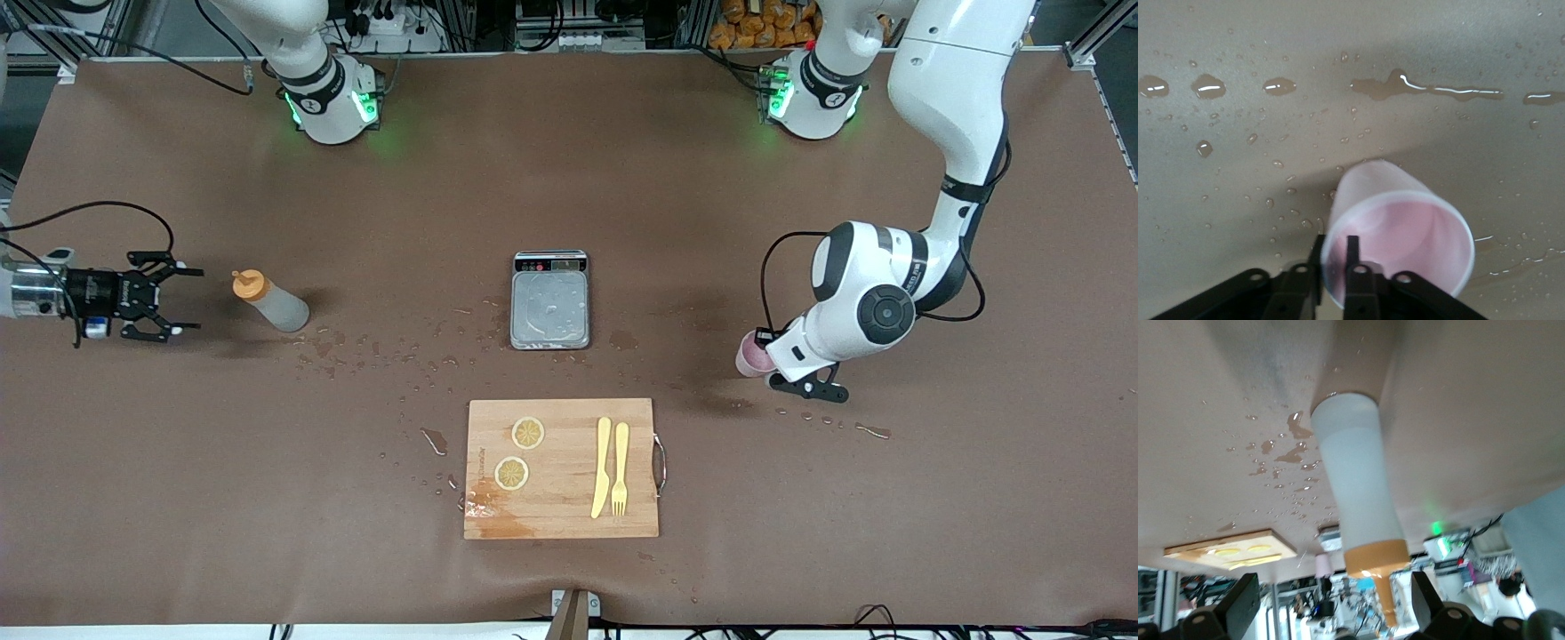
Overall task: Add sauce to pink cup with both arms
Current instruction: 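Grasp the pink cup with the left gripper while the right gripper grasps the bottle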
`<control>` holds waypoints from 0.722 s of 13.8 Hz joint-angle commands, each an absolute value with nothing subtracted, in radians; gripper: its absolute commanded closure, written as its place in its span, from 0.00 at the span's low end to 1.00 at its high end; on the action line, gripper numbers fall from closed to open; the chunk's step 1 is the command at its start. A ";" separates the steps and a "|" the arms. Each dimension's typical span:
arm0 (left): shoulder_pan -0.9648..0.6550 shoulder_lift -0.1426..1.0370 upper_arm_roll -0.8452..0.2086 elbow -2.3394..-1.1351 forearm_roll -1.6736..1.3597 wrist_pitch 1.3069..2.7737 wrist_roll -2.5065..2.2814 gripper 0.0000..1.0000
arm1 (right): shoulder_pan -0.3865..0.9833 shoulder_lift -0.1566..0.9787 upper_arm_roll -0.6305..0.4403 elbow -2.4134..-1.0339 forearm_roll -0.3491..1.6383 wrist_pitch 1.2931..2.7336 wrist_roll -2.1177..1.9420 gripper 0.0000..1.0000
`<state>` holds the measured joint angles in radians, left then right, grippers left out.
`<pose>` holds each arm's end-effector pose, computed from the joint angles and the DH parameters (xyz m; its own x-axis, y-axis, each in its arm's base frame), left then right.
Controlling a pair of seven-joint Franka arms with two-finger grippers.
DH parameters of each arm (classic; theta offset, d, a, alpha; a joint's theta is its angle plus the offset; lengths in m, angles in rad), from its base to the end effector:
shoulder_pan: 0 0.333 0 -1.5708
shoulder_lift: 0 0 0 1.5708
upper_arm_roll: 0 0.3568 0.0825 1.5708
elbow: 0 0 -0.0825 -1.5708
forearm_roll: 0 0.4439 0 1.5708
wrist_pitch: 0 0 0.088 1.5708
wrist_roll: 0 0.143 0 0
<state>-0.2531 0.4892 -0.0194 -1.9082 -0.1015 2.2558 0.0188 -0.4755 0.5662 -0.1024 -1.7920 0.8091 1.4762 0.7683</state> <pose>0.6429 -0.1853 0.1848 0.9647 -0.2215 -0.1423 -0.2117 -0.9740 0.0804 0.5720 -0.2396 0.2033 -0.1555 -0.4680 -0.8700 -0.9831 -0.0126 0.1825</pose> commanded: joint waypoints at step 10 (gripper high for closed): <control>-0.273 0.422 -0.262 -1.726 -0.118 2.151 -0.361 1.00 | -0.520 0.738 -0.090 -1.779 0.850 1.447 0.485 0.00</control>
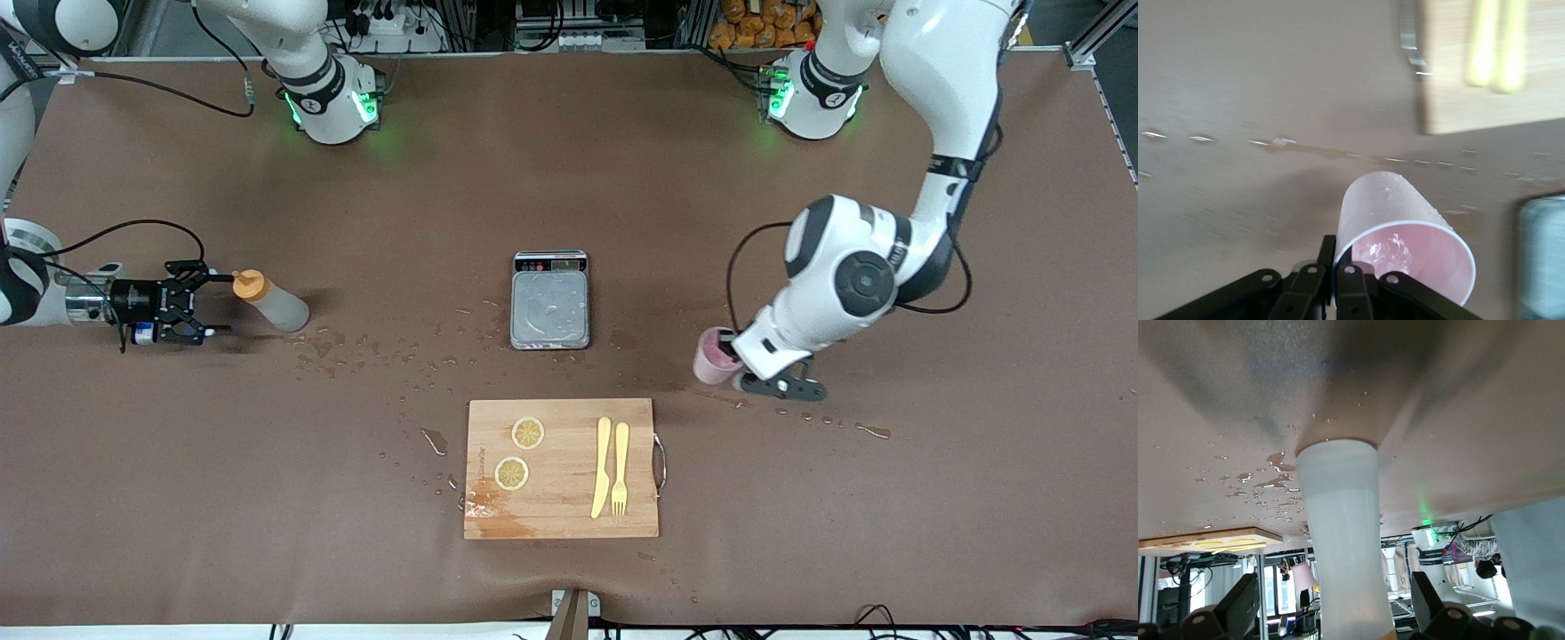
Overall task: Add sauce to pink cup with both arms
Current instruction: 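Carry the pink cup onto the scale and release it with the left gripper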
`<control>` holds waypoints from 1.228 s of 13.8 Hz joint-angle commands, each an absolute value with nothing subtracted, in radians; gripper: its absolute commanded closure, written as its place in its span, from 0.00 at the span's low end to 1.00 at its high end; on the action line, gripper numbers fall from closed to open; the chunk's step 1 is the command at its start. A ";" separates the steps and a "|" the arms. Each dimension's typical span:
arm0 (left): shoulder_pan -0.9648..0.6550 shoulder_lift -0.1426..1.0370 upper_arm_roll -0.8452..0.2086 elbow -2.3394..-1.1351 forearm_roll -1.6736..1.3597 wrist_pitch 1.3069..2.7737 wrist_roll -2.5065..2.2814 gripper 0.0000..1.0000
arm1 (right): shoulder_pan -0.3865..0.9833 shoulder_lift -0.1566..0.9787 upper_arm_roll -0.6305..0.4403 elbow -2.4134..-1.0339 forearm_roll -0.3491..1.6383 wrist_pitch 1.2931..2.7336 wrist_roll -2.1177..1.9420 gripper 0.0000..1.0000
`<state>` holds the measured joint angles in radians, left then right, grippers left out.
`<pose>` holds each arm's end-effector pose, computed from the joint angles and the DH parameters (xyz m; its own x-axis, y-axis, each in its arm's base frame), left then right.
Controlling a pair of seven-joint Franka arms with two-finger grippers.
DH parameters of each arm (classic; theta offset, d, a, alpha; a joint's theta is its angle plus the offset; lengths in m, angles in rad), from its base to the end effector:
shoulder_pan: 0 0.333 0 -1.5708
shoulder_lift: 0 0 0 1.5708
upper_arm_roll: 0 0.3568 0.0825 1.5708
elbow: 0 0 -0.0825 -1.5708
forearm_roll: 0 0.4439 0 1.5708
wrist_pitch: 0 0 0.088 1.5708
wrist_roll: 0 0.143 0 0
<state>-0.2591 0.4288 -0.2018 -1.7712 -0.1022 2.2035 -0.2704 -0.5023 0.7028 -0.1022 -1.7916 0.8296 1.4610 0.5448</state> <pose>0.6461 -0.3175 0.2925 0.9925 -0.1150 -0.0407 -0.1071 -0.9812 0.1605 0.5466 -0.2408 0.1230 -0.0544 -0.3740 -0.9258 -0.9921 -0.0843 0.0924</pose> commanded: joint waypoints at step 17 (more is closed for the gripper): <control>-0.574 0.630 -0.290 -1.565 -0.015 2.163 -0.701 1.00 | -0.437 0.759 -0.087 -1.836 0.873 1.494 0.451 0.00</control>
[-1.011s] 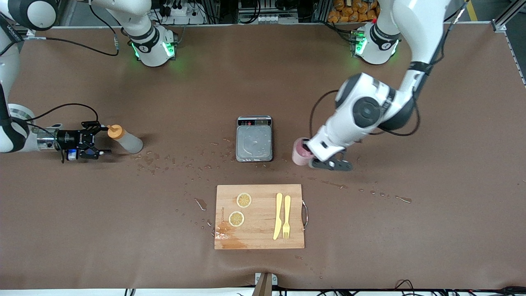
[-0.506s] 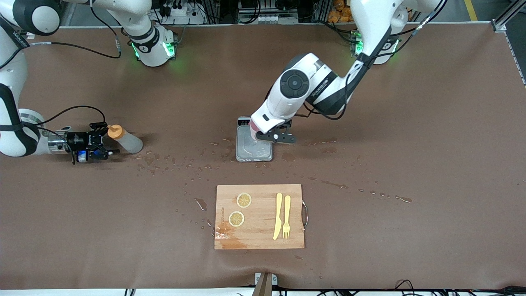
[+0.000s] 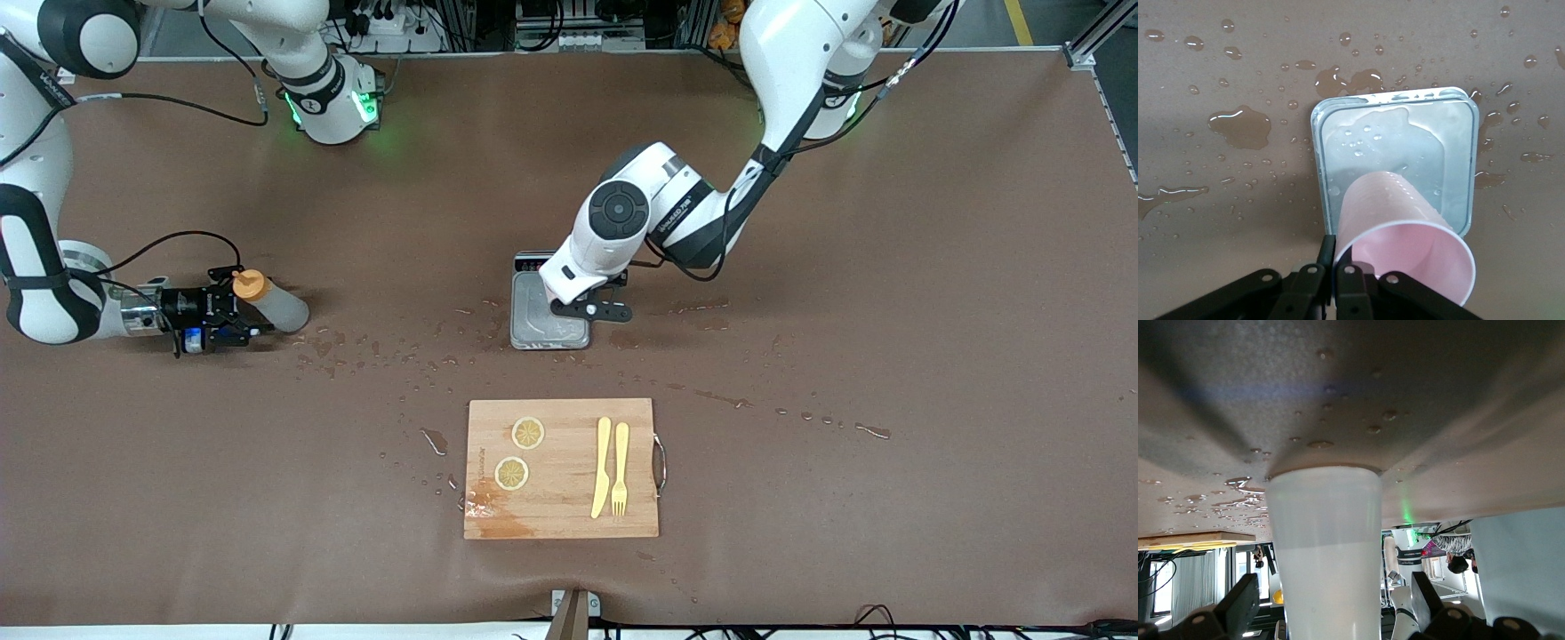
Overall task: Add sauce to pink cup with both arms
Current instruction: 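Carry the pink cup onto the scale and release it with the left gripper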
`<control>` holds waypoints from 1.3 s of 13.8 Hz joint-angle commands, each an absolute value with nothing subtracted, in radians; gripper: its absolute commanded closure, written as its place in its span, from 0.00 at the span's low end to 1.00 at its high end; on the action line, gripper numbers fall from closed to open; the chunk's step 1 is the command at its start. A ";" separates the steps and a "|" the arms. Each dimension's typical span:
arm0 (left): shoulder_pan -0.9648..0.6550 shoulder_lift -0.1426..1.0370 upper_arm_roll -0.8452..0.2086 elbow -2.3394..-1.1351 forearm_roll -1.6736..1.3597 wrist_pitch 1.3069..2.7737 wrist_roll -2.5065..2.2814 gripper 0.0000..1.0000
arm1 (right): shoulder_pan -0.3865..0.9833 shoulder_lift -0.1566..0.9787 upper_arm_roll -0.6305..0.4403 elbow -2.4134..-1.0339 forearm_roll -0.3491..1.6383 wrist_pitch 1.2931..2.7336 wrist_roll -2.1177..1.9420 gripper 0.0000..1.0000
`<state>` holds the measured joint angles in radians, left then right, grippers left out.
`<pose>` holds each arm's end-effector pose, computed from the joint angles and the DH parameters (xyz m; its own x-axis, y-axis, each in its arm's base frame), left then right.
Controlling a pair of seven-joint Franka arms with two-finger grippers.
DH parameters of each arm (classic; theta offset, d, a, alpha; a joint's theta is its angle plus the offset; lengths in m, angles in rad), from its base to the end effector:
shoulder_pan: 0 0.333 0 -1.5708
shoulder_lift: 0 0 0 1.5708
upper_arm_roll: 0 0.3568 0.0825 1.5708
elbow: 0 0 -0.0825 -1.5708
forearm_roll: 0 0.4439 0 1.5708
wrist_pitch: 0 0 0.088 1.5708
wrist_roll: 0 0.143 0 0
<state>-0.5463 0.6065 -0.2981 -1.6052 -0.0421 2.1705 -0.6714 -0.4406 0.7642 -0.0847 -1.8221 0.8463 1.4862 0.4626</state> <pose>0.5212 -0.5538 0.2510 0.9836 -0.1088 -0.1441 -0.0883 -0.9859 0.1423 0.5435 -0.1870 0.0780 -0.0145 -0.3284 -0.9444 -0.9835 -0.1654 0.0727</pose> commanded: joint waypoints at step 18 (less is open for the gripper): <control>-0.382 0.416 -0.261 -1.493 0.038 2.007 -0.654 0.00 | -0.341 0.635 -0.090 -1.836 0.876 1.491 0.690 0.43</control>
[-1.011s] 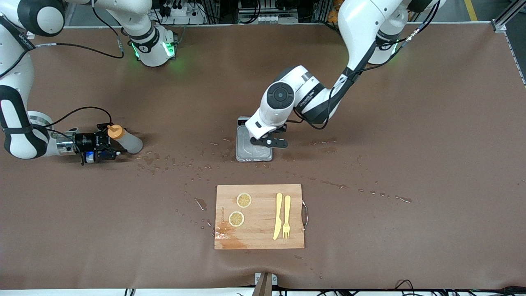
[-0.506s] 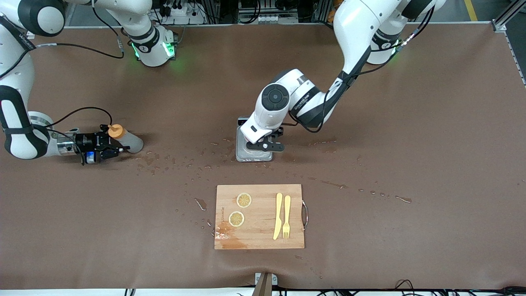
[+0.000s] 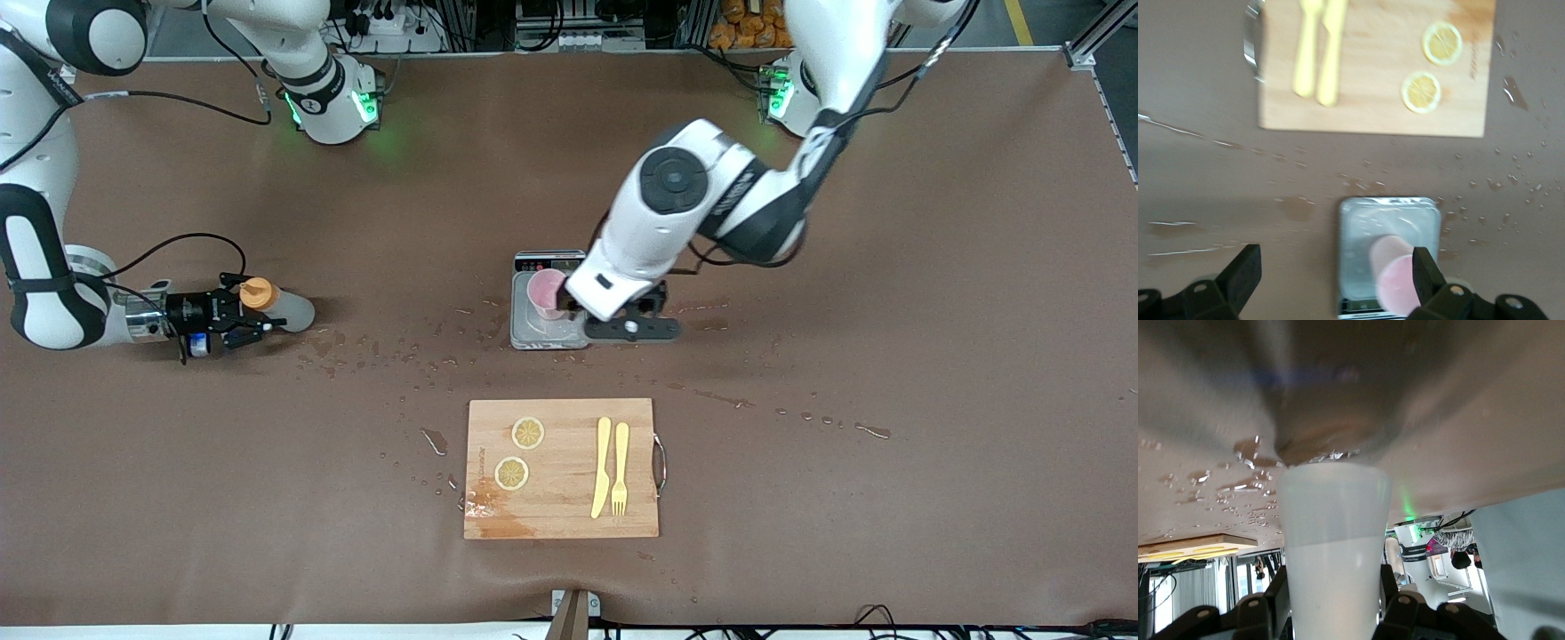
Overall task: Add sauce to pink cup with both arms
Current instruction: 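Lift the bottle with the right gripper while the left gripper withdraws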
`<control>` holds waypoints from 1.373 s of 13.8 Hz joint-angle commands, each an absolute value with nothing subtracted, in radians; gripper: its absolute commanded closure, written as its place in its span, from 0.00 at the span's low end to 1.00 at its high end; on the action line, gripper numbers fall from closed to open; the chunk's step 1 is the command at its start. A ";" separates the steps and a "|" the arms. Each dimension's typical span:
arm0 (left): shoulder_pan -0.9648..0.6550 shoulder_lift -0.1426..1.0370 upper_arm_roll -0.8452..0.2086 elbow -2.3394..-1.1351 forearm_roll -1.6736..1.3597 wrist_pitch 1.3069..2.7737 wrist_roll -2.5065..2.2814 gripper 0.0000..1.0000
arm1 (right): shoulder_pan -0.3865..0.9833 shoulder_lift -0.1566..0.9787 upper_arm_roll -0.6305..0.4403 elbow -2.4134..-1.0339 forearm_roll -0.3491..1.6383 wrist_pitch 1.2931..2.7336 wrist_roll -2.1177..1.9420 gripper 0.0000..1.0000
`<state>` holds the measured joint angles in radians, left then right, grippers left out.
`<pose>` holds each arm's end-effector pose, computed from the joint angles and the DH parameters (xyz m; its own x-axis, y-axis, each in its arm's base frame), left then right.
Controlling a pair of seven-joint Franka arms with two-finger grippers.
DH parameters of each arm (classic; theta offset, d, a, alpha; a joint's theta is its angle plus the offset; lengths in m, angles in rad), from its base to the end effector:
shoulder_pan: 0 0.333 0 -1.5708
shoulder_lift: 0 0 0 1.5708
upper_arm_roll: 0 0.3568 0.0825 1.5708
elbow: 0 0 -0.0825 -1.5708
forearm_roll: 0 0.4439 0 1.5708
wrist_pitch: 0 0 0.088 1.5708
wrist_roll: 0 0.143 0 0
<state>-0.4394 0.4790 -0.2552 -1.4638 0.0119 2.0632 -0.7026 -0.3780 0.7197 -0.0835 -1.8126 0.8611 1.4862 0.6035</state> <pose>0.6225 -0.4780 0.4056 0.9986 0.0413 0.0335 0.0352 -0.9854 0.1663 0.5701 -0.1568 0.1073 -0.0841 -0.3678 -0.9261 -0.9741 -0.1654 0.1541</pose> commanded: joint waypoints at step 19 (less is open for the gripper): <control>-0.161 0.061 -0.097 -1.514 0.052 1.528 -0.156 0.00 | 0.207 0.198 -0.086 -1.916 0.513 1.852 1.589 0.43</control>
<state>-0.1375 0.1008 -0.1045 -1.4825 0.0234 1.5485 -0.1678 0.1340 0.2170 -0.0792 -1.9581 0.6030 1.8520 1.4545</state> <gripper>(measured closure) 0.000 0.427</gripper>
